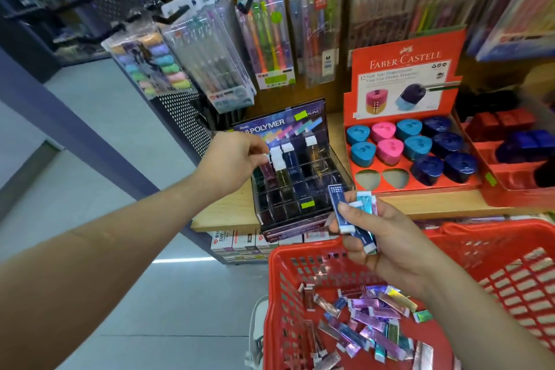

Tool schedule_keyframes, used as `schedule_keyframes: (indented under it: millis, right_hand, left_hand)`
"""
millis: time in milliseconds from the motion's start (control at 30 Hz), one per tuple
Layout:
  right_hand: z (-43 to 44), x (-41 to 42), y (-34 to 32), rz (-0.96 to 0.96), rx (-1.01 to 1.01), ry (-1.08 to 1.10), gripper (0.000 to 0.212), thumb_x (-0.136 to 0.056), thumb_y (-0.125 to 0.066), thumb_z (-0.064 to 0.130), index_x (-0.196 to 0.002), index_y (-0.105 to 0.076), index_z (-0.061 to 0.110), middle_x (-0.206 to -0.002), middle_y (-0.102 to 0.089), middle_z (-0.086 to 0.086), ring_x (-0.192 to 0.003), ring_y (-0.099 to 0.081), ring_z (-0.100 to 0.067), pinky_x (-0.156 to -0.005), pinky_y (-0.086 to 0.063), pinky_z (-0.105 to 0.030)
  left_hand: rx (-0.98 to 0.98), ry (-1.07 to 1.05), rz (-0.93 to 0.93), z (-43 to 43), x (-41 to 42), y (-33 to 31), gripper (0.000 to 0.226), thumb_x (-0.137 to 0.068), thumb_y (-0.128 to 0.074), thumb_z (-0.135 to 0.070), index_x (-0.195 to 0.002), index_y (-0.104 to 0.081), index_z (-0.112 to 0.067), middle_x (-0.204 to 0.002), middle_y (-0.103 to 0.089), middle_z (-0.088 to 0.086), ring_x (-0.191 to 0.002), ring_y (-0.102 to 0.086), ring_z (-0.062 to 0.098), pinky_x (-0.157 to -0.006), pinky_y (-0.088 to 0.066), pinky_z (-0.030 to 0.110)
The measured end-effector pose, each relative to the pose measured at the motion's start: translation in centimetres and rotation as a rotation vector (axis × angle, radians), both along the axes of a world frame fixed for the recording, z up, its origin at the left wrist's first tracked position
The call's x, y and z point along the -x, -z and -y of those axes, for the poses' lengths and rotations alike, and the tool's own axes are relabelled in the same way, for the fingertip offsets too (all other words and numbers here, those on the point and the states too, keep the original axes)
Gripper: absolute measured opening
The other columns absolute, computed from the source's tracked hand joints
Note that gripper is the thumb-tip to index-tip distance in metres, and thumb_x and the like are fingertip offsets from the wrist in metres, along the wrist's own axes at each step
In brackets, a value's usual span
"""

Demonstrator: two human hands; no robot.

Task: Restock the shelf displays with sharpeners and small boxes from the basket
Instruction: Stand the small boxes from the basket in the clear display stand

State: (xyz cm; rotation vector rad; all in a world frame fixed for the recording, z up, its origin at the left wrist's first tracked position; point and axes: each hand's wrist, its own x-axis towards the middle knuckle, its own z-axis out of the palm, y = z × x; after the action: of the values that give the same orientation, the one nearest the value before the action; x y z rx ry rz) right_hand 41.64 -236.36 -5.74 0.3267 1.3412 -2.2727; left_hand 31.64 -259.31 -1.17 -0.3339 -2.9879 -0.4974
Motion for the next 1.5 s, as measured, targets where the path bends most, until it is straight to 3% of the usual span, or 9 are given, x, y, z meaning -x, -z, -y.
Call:
schedule_keyframes:
  millis: [467,600,700,833,1000,1100,1167,1267,1500]
  right_hand:
    - [0.6,0.1,-0.5,-0.053,0.037,0.039,0.019,-0.084,-0.063,0.003,-0.102,-0.064,0.008,-0.079,-0.068,-0.015,-0.052,-0.048,-0.011,-0.042,-0.035,-0.016]
    - [0.8,0.0,-0.6,-0.074,-0.010,0.073,0.018,-0.087,-0.063,0.001,-0.103,-0.064,0.010,-0.075,-0.063,-0.010,-0.052,-0.049,-0.010,-0.043,-0.037,-0.017]
    - [0.9,0.0,-0.6,-0.126,-0.107,0.084,0.018,-0.086,-0.065,0.000,-0.101,-0.065,0.010,-0.064,-0.059,-0.001,-0.051,-0.048,-0.010,-0.043,-0.036,-0.018]
    - [1.1,0.1,-0.8,-0.206,-0.232,0.116,0.021,-0.082,-0.069,-0.004,-0.093,-0.066,0.014,-0.064,-0.054,-0.004,-0.051,-0.044,-0.011,-0.043,-0.033,-0.019]
    - [0.5,0.4,-0.8,-0.147,-0.187,0.271,0.025,-0.079,-0.075,0.002,-0.099,-0.064,0.014,-0.059,-0.058,0.007,-0.046,-0.049,-0.003,-0.041,-0.036,-0.015]
    - [0.8,0.4,-0.6,-0.125,-0.181,0.287,0.023,-0.077,-0.077,0.010,-0.096,-0.064,0.015,-0.061,-0.059,0.006,-0.047,-0.049,-0.003,-0.042,-0.037,-0.016]
    - [1.1,0.3,-0.7,-0.121,-0.173,0.252,0.021,-0.077,-0.076,0.020,-0.093,-0.064,0.016,-0.066,-0.060,0.000,-0.051,-0.048,-0.006,-0.043,-0.037,-0.017]
    - [0.9,0.6,-1.1,-0.004,0.021,0.264,0.015,-0.089,-0.065,0.018,-0.101,-0.063,0.011,-0.075,-0.065,-0.007,-0.057,-0.047,-0.011,-0.045,-0.036,-0.018]
    - [-1.5,1.3,-1.4,0.069,0.266,0.280,0.019,-0.095,-0.046,-0.003,-0.109,-0.059,-0.001,-0.104,-0.073,-0.017,-0.075,-0.069,-0.019,-0.061,-0.057,-0.023]
  left_hand:
    - [0.325,0.170,-0.053,0.4,0.7,3.0,0.016,-0.091,-0.062,-0.028,-0.104,-0.064,-0.019,-0.099,-0.061,0.000,-0.092,-0.060,0.023,-0.078,-0.052,0.038]
    - [0.012,-0.023,0.031,-1.3,0.3,0.3,0.013,-0.088,-0.066,-0.023,-0.101,-0.068,-0.021,-0.088,-0.066,-0.008,-0.084,-0.063,0.015,-0.078,-0.054,0.034]
    - [-0.483,-0.006,0.476,-3.6,-1.6,-2.6,0.010,-0.091,-0.063,-0.023,-0.094,-0.072,-0.019,-0.083,-0.072,0.000,-0.071,-0.064,0.011,-0.067,-0.056,0.025]
    - [-0.307,0.224,0.488,-5.3,-3.9,-2.2,0.012,-0.086,-0.069,-0.028,-0.095,-0.076,-0.024,-0.085,-0.074,-0.011,-0.078,-0.065,0.001,-0.076,-0.054,0.024]
    - [-0.484,0.129,0.628,-5.4,-4.6,-1.1,0.008,-0.079,-0.077,-0.015,-0.086,-0.076,-0.012,-0.073,-0.072,-0.001,-0.067,-0.063,0.005,-0.069,-0.053,0.024]
    - [-0.534,0.195,0.729,-6.0,-5.1,-1.2,0.036,-0.079,-0.075,-0.002,-0.110,-0.068,-0.018,-0.078,-0.072,0.006,-0.068,-0.065,0.012,-0.073,-0.055,0.028]
    - [-0.467,0.257,0.711,-6.5,-5.3,-1.4,0.053,-0.079,-0.073,0.002,-0.121,-0.061,-0.027,-0.075,-0.069,0.006,-0.063,-0.061,0.013,-0.067,-0.052,0.029]
    - [-0.534,0.192,0.614,-6.5,-4.5,-2.1,0.038,-0.082,-0.068,0.004,-0.113,-0.067,-0.018,-0.068,-0.067,-0.003,-0.057,-0.061,0.008,-0.061,-0.053,0.023]
    - [-0.678,-0.177,0.272,-3.8,1.2,-1.7,0.021,-0.095,-0.057,-0.013,-0.114,-0.066,-0.009,-0.087,-0.068,0.004,-0.077,-0.069,0.015,-0.077,-0.058,0.026]
